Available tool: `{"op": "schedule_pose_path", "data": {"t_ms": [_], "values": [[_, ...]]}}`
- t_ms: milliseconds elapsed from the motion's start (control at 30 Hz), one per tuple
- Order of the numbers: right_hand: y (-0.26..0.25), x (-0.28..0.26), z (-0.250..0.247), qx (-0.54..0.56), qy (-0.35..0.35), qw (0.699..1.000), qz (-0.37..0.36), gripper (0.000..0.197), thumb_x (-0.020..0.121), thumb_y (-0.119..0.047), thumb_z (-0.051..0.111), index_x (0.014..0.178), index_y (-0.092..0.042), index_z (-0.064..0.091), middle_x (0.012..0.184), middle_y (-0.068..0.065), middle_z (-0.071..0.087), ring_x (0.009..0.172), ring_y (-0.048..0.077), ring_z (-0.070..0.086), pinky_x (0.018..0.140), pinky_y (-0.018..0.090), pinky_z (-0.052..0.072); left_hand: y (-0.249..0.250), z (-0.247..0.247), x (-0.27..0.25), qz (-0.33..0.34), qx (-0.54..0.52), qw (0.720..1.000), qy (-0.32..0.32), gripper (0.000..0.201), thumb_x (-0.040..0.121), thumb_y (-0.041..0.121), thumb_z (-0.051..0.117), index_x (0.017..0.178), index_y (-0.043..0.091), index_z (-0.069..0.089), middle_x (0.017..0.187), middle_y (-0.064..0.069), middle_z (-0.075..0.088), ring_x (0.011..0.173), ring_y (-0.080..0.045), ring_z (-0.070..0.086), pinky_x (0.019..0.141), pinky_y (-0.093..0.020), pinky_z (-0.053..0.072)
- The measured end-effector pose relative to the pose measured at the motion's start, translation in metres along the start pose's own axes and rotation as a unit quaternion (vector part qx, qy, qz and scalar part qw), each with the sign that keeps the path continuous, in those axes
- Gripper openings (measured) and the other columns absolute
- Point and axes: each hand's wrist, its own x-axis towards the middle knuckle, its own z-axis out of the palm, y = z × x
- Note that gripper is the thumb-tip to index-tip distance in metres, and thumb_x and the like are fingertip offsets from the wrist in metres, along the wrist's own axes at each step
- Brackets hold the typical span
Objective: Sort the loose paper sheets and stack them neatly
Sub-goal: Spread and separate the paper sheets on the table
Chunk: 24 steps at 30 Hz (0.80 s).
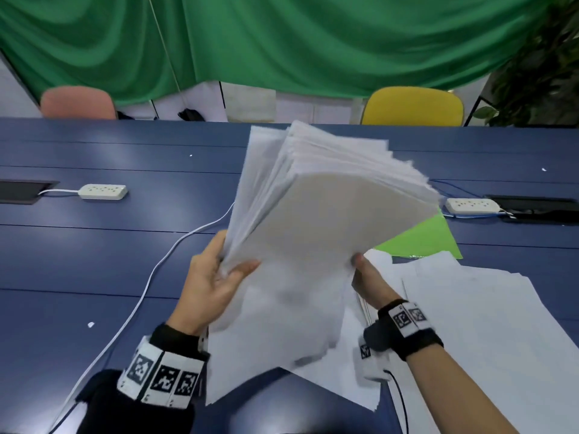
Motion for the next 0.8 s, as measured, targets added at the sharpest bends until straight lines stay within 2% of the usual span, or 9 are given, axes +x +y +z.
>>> {"op": "schedule_pose_path", "data": {"t_ms": [67, 167, 233, 300, 367, 467, 600, 700, 800], "values": [[-0.018, 0.000, 0.007, 0.057, -0.061, 0.996, -0.040, 0.022, 0.077, -0.006, 0.065, 0.064, -0.021, 0.075, 0.073, -0.008, 0.072, 0.063, -0.003, 0.067, 0.070, 0.017, 0.054, 0.002, -0.002, 0.010, 0.012, -0.019, 1.000, 0.017, 0.049, 0.075, 0.004, 0.069, 0.092, 0.050, 0.063, 0.085, 0.028, 0.068, 0.079, 0.010, 0.062, 0.075, -0.007, 0.047], [-0.036, -0.005, 0.011, -0.018, -0.082, 0.989, -0.122, 0.028, 0.049, -0.033, 0.087, 0.073, -0.023, 0.076, 0.076, -0.008, 0.073, 0.071, 0.008, 0.068, 0.071, 0.025, 0.055, -0.010, 0.001, 0.020, -0.018, -0.068, 0.996, 0.059, 0.040, 0.078, -0.008, 0.065, 0.100, 0.026, 0.066, 0.079, 0.033, 0.066, 0.076, 0.014, 0.060, 0.076, -0.010, 0.050], [-0.040, -0.004, 0.009, -0.055, -0.057, 0.982, -0.170, 0.015, 0.061, -0.022, 0.081, 0.074, -0.021, 0.075, 0.075, -0.008, 0.072, 0.071, 0.008, 0.067, 0.072, 0.028, 0.053, -0.016, 0.008, 0.023, -0.023, -0.073, 0.994, 0.075, 0.028, 0.078, -0.007, 0.064, 0.102, 0.005, 0.058, 0.079, 0.032, 0.066, 0.077, 0.017, 0.059, 0.074, -0.004, 0.045], [-0.045, -0.003, 0.009, -0.044, -0.017, 0.978, -0.202, 0.019, 0.071, 0.001, 0.074, 0.073, -0.017, 0.070, 0.069, -0.009, 0.072, 0.065, 0.004, 0.066, 0.067, 0.024, 0.054, -0.023, 0.011, 0.026, -0.042, -0.085, 0.990, 0.102, 0.023, 0.078, -0.008, 0.064, 0.088, 0.008, 0.051, 0.071, 0.021, 0.062, 0.067, 0.018, 0.055, 0.067, -0.001, 0.041], [-0.045, -0.001, 0.004, -0.039, 0.004, 0.976, -0.212, 0.022, 0.076, 0.009, 0.066, 0.079, -0.013, 0.065, 0.064, -0.014, 0.071, 0.061, -0.002, 0.065, 0.061, 0.015, 0.052, -0.029, 0.016, 0.030, -0.070, -0.122, 0.985, 0.098, 0.029, 0.081, -0.011, 0.060, 0.099, 0.007, 0.048, 0.087, 0.015, 0.060, 0.076, 0.016, 0.057, 0.072, -0.002, 0.043], [-0.047, -0.004, -0.006, -0.090, -0.028, 0.982, -0.164, 0.014, 0.079, -0.014, 0.072, 0.090, -0.014, 0.065, 0.072, -0.014, 0.072, 0.069, -0.001, 0.067, 0.066, 0.016, 0.050, -0.053, 0.018, 0.034, -0.141, -0.183, 0.970, 0.072, 0.038, 0.082, -0.008, 0.061, 0.112, 0.013, 0.050, 0.101, 0.014, 0.067, 0.092, 0.007, 0.062, 0.078, -0.011, 0.049], [-0.024, -0.005, -0.023, -0.124, -0.071, 0.988, -0.052, 0.062, 0.055, -0.045, 0.075, 0.103, -0.007, 0.067, 0.091, -0.001, 0.075, 0.081, 0.013, 0.071, 0.069, 0.022, 0.054, -0.084, 0.025, 0.026, -0.223, -0.226, 0.945, 0.072, 0.059, 0.063, 0.016, 0.075, 0.118, 0.008, 0.053, 0.115, -0.008, 0.065, 0.102, -0.024, 0.064, 0.086, -0.036, 0.052], [-0.006, -0.006, -0.025, -0.101, -0.067, 0.992, -0.021, 0.058, 0.057, -0.036, 0.076, 0.106, -0.004, 0.067, 0.101, 0.009, 0.073, 0.092, 0.024, 0.070, 0.083, 0.036, 0.053, -0.096, 0.031, 0.019, -0.255, -0.227, 0.936, 0.085, 0.047, 0.066, 0.010, 0.069, 0.110, 0.011, 0.055, 0.115, -0.013, 0.064, 0.102, -0.030, 0.062, 0.089, -0.044, 0.050], [0.006, -0.006, -0.029, -0.059, -0.075, 0.994, 0.047, 0.041, 0.067, -0.016, 0.068, 0.107, -0.007, 0.063, 0.097, 0.005, 0.074, 0.087, 0.020, 0.071, 0.073, 0.029, 0.056, -0.107, 0.032, 0.015, -0.276, -0.215, 0.934, 0.077, 0.039, 0.070, 0.001, 0.071, 0.102, 0.018, 0.055, 0.107, -0.004, 0.065, 0.093, -0.020, 0.064, 0.081, -0.035, 0.052]]}}
